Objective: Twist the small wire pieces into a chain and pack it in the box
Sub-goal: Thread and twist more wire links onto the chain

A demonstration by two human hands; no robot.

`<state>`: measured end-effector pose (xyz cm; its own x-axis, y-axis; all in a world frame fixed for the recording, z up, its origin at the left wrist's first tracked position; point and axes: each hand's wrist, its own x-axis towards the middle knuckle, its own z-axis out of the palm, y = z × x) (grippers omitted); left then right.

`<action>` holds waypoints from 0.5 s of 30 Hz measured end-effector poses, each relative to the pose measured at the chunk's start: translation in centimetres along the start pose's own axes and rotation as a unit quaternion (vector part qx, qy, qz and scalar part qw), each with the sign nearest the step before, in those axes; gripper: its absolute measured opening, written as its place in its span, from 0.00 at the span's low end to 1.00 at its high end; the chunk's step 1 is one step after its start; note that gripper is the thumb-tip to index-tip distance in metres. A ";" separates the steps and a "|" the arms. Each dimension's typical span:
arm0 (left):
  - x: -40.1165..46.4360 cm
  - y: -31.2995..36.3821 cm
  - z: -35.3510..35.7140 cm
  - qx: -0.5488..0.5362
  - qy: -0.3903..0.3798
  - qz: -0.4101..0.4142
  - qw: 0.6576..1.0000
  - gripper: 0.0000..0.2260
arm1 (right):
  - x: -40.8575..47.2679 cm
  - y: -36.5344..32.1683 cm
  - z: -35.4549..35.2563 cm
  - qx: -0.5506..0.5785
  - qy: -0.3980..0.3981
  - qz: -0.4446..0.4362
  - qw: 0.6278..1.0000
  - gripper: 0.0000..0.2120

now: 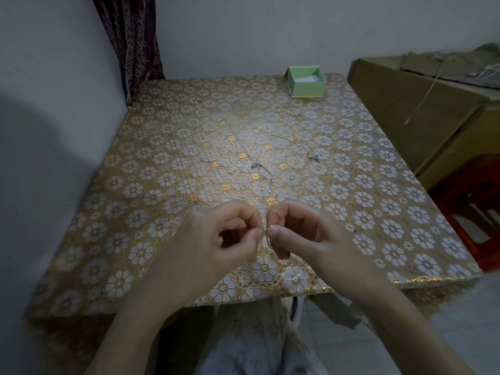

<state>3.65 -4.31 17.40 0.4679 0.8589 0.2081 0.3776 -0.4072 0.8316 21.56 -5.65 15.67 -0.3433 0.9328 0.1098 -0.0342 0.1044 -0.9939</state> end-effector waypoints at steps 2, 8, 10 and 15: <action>-0.2 0.1 0.2 -0.020 0.018 -0.024 0.999 0.08 | 0.1 0.1 0.3 0.005 0.018 -0.005 1.000 0.05; -0.3 0.2 0.5 -0.019 0.027 -0.044 0.998 0.01 | 0.2 0.5 0.7 -0.074 0.050 -0.017 0.996 0.05; -0.3 0.2 0.5 -0.017 0.024 -0.049 0.998 0.02 | 0.2 0.4 0.8 -0.085 0.050 -0.015 0.995 0.04; -0.5 0.0 0.7 -0.025 0.028 -0.050 0.998 0.07 | 0.2 0.4 0.7 -0.083 0.061 -0.005 0.995 0.04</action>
<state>3.90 -4.96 16.92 0.3845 0.9109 0.1495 0.3787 -0.3033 0.8744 20.83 -5.67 15.32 -0.2270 0.9653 0.1291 0.1227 0.1598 -0.9795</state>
